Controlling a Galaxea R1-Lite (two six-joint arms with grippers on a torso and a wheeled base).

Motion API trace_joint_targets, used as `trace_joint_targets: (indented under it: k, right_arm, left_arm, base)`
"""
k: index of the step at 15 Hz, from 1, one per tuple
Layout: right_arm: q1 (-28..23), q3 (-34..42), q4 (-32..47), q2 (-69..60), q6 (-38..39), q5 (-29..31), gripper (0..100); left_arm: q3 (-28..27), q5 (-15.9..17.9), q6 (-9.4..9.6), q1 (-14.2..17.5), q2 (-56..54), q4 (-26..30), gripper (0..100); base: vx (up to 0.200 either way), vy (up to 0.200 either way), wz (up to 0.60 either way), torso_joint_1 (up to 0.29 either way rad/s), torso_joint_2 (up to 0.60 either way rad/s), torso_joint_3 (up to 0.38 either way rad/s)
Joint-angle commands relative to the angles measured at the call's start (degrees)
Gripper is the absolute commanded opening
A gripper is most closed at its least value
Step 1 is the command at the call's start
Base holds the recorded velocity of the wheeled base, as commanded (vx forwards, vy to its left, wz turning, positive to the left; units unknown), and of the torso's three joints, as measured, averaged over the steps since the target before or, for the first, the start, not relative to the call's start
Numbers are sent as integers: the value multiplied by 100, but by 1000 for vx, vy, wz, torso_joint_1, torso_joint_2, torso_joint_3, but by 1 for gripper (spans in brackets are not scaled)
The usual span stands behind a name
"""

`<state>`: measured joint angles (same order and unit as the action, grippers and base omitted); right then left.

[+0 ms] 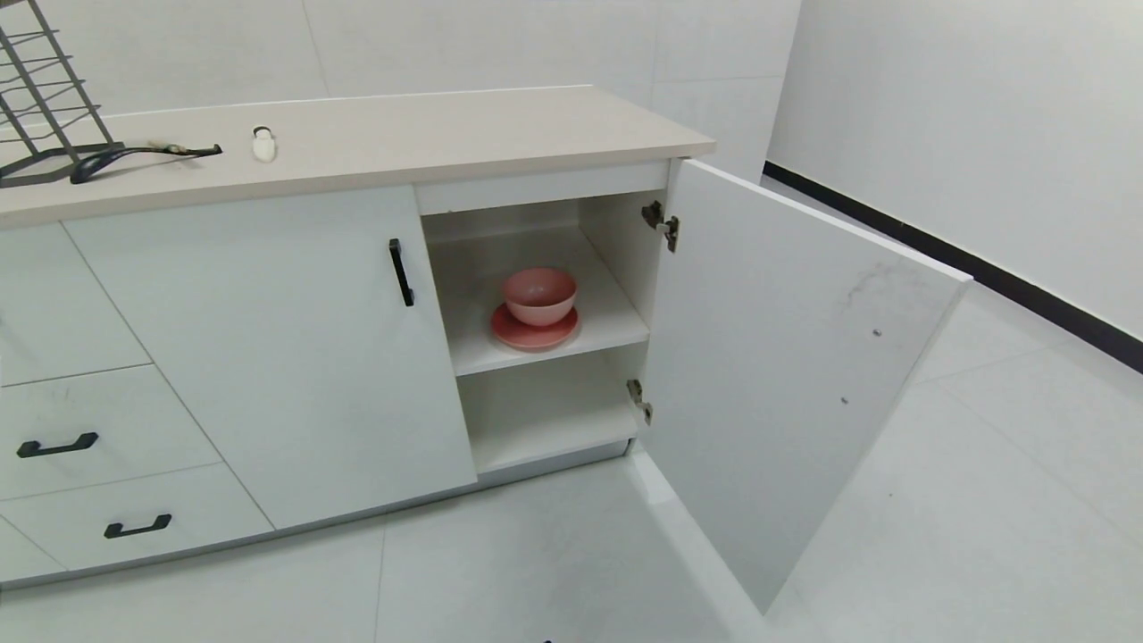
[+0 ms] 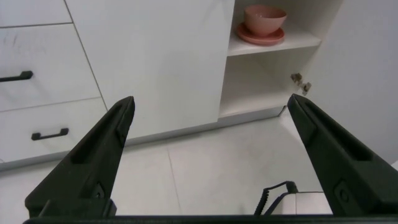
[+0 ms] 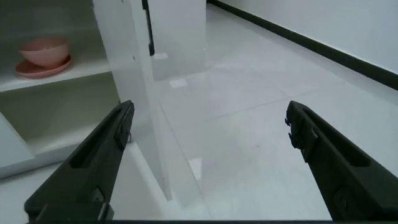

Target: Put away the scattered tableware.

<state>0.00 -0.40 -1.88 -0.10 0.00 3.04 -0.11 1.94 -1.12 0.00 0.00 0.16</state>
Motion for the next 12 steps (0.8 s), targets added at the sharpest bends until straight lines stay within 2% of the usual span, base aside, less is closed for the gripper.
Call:
trace_joint_targets:
  k: [1, 4, 9, 12]
  right_arm:
    - [-9, 14, 311, 10, 18, -409, 100]
    - [-9, 31, 205, 10, -9, -497, 100]
    - [-44, 23, 214, 10, 35, -488, 100]
    - [-97, 31, 197, 150, 26, -497, 100]
  left_arm:
    - [2, 0, -2, 0, 9, 2, 100]
    - [2, 0, -11, -9, 9, 2, 100]
    - [2, 0, 7, 0, 9, 2, 100]
    - [2, 0, -2, 0, 9, 2, 100]
  base:
    - [0, 0, 0, 0, 0, 0]
    - [0, 0, 0, 0, 0, 0]
    - [-200, 0, 0, 5, 4, 2]
    - [0, -200, 0, 2, 2, 1]
